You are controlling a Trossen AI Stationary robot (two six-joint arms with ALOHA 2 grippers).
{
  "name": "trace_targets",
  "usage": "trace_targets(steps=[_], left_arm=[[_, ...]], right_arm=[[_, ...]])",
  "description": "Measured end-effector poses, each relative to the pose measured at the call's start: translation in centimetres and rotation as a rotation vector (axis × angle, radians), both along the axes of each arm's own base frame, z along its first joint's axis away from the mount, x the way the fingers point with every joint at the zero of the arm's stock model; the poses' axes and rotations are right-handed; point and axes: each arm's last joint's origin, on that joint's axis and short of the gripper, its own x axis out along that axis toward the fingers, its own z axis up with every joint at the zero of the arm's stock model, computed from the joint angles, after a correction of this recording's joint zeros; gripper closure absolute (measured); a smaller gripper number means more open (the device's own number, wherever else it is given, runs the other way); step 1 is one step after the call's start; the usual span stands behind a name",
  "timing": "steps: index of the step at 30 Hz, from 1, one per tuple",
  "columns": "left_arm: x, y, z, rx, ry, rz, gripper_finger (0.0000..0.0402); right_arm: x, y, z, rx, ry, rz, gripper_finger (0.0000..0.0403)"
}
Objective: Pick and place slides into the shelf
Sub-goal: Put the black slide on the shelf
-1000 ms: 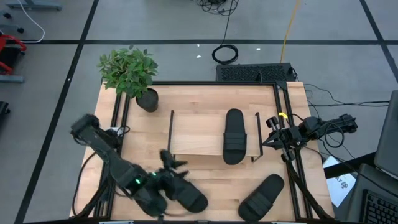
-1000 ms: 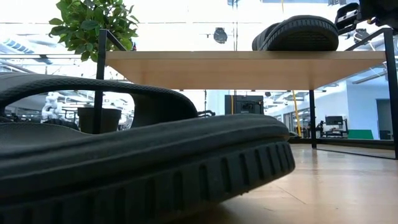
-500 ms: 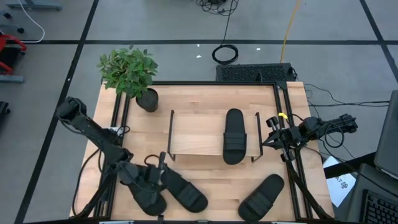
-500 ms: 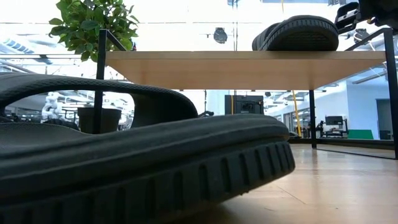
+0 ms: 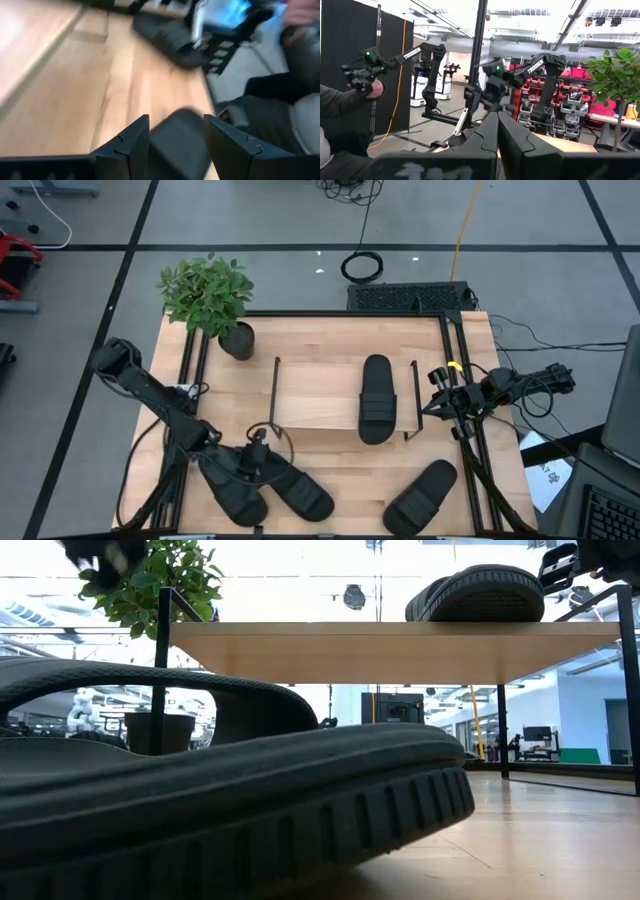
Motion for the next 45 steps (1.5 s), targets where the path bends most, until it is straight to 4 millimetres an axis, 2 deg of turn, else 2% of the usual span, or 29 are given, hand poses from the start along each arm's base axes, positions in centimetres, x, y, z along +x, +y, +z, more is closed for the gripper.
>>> trace_targets(steps=[7, 22, 35, 45], left_arm=[[0.9, -1.6, -1.2, -0.133, 0.003, -0.078, 0.0218], [1.3, -3.3, -5.9, -0.190, 0.153, 0.016, 0.0218], [1.6, -3.5, -6.8, -0.207, 0.159, 0.041, 0.0217], [2.0, -3.9, -8.7, -0.201, 0.183, 0.039, 0.0217]], right_arm=[[0.0, 0.0, 0.0, 0.002, 0.001, 0.001, 0.0403], [0.0, 0.0, 0.0, 0.002, 0.002, 0.001, 0.0403], [0.0, 0.0, 0.0, 0.004, 0.002, 0.001, 0.0403], [0.0, 0.0, 0.0, 0.010, 0.005, 0.004, 0.0403]])
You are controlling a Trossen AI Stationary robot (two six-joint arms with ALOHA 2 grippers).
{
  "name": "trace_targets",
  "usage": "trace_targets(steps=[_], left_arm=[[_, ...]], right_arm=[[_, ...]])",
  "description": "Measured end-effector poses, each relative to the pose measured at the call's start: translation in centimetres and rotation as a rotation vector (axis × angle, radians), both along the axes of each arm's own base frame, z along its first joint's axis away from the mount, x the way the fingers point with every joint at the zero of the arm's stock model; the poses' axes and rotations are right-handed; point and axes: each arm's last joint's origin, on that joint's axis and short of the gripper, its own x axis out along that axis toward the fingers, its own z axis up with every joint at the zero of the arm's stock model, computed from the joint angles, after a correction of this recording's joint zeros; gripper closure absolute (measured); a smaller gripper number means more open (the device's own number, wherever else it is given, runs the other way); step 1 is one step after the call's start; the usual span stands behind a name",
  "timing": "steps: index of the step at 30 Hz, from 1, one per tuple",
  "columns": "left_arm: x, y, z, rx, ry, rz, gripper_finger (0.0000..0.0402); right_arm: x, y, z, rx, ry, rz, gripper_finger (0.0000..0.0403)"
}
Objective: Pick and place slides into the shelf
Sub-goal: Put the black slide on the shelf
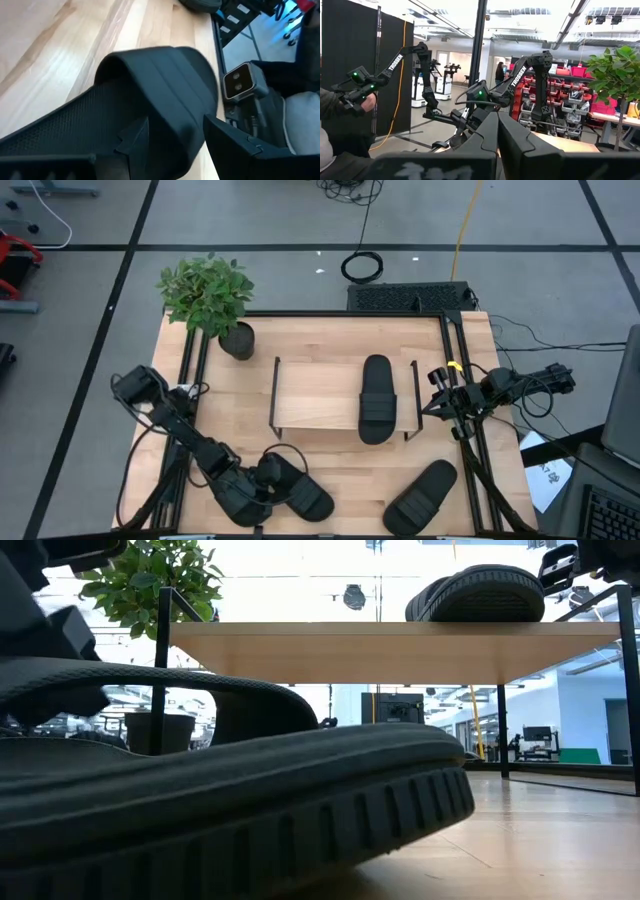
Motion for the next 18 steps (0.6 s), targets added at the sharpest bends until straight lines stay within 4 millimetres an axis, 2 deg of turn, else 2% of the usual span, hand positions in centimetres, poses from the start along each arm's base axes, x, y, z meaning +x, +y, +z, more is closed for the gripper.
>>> trace_targets(steps=[9, 18], left_arm=[[0.31, -0.28, 0.41, -0.039, -0.055, -0.006, 0.0217], [0.42, -0.03, 0.30, -0.001, -0.063, 0.020, 0.0218]], right_arm=[[0.00, 0.00, 0.01, -0.001, -0.001, -0.001, 0.0403], [0.00, 0.00, 0.01, -0.001, -0.001, -0.001, 0.0403]])
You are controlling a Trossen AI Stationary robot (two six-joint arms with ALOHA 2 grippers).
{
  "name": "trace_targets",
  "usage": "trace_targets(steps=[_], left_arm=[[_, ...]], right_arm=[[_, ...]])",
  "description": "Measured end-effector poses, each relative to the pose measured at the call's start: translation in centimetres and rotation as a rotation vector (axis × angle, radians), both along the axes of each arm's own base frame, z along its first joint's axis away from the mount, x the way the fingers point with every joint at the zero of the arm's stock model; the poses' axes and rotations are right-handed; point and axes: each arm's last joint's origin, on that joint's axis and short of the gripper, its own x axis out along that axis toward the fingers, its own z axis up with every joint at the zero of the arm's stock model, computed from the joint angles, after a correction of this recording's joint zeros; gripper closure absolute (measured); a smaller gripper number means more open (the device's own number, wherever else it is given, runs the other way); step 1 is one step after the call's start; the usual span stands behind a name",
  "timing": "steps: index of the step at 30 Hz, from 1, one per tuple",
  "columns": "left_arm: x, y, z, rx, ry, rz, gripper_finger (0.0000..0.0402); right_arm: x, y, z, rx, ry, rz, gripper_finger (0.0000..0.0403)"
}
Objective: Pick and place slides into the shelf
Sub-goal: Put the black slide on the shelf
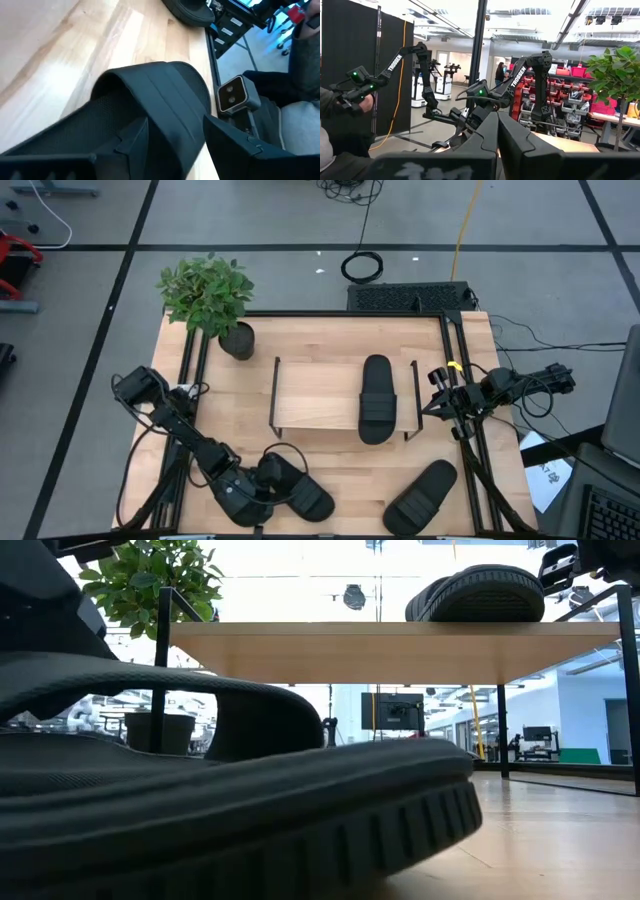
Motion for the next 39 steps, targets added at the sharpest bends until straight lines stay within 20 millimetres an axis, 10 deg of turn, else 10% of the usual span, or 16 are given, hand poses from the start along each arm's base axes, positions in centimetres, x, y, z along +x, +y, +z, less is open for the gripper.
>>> trace_targets(steps=[17, 25, 39], left_arm=[[1.1, -0.4, -2.5, 0.019, -0.036, -0.044, 0.0224], [1.0, -0.7, -2.2, 0.055, -0.072, -0.098, 0.0378], [-0.2, -3.1, 3.9, 0.154, -0.012, -0.260, 0.0399]], right_arm=[[0.0, 0.0, 0.0, 0.000, 0.000, 0.000, 0.0403], [0.0, 0.0, 0.0, 0.000, 0.001, 0.000, 0.0403], [0.0, 0.0, -0.1, -0.001, 0.006, 0.000, 0.0403]])
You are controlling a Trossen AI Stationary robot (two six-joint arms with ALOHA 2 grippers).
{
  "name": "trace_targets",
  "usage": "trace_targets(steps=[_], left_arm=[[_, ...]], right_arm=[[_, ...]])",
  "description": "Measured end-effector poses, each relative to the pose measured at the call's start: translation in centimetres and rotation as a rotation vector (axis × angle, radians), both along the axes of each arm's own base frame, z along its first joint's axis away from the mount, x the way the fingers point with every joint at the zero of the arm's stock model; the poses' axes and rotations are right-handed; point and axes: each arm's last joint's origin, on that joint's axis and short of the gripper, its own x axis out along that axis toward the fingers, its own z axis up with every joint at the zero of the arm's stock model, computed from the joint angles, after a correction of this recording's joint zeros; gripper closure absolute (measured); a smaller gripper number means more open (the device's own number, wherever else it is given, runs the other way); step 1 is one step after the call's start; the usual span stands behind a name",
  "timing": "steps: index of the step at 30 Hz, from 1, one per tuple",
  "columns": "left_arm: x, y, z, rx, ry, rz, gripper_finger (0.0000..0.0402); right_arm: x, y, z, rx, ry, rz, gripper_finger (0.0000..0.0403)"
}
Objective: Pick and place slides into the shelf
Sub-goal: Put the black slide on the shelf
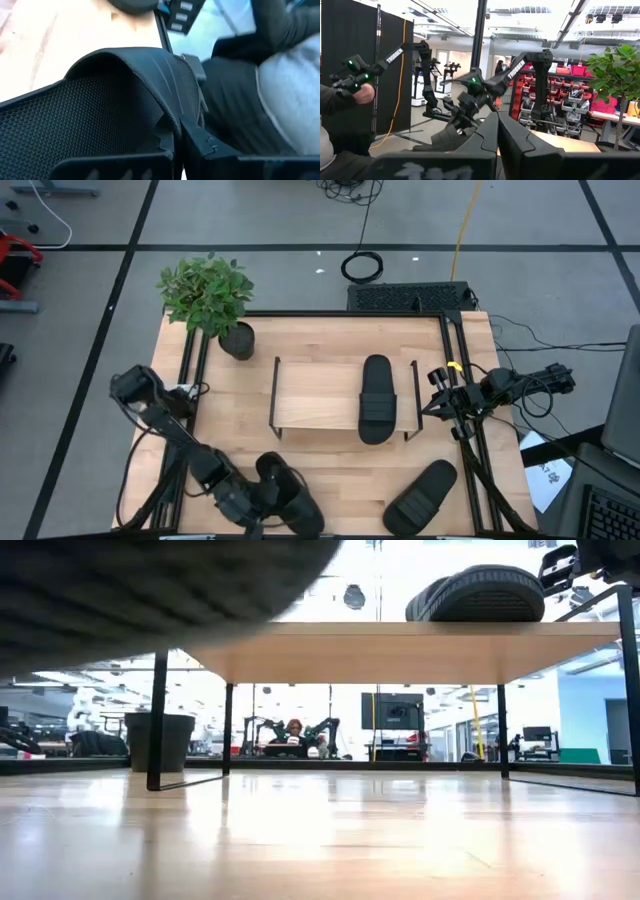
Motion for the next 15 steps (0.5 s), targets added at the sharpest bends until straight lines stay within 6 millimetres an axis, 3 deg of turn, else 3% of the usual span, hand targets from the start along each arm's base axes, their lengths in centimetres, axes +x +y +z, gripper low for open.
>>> trace_targets(steps=[7, 11, 15], left_arm=[[1.1, -0.9, 8.2, 0.209, 0.186, -0.064, 0.0400], [2.1, 0.2, 13.0, 0.328, 0.182, -0.190, 0.0400], [3.4, 2.0, 16.5, 0.441, 0.105, -0.273, 0.0400]], right_arm=[[0.0, 0.0, 0.0, -0.001, -0.003, -0.001, 0.0403], [0.0, 0.0, 0.0, 0.002, -0.004, -0.001, 0.0403], [0.0, 0.0, 0.0, 0.011, -0.001, 0.002, 0.0403]])
